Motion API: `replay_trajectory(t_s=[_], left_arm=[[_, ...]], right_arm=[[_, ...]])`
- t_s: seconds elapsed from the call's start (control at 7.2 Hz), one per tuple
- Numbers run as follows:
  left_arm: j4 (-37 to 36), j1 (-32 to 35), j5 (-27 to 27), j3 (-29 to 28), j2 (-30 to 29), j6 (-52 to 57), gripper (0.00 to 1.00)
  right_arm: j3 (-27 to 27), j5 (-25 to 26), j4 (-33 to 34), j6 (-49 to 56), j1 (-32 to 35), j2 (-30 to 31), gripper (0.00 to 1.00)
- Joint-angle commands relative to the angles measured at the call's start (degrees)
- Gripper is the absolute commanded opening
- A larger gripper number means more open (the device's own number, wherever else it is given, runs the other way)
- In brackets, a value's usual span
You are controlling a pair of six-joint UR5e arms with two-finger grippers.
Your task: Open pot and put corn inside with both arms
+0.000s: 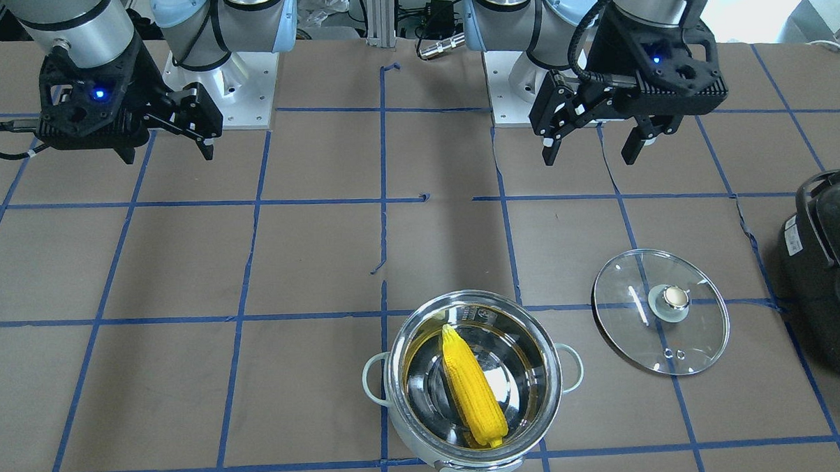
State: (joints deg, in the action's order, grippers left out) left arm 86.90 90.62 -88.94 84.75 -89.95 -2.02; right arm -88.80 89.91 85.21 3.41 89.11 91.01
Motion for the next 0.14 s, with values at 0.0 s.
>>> replay_trajectory(t_s=[0.0], left_arm=[[-0.59,0.08,0.0,1.38,0.66,0.96,1.0]], right_arm=[[0.82,0.09,-0.66,-0.07,0.01,-0.22,1.0]])
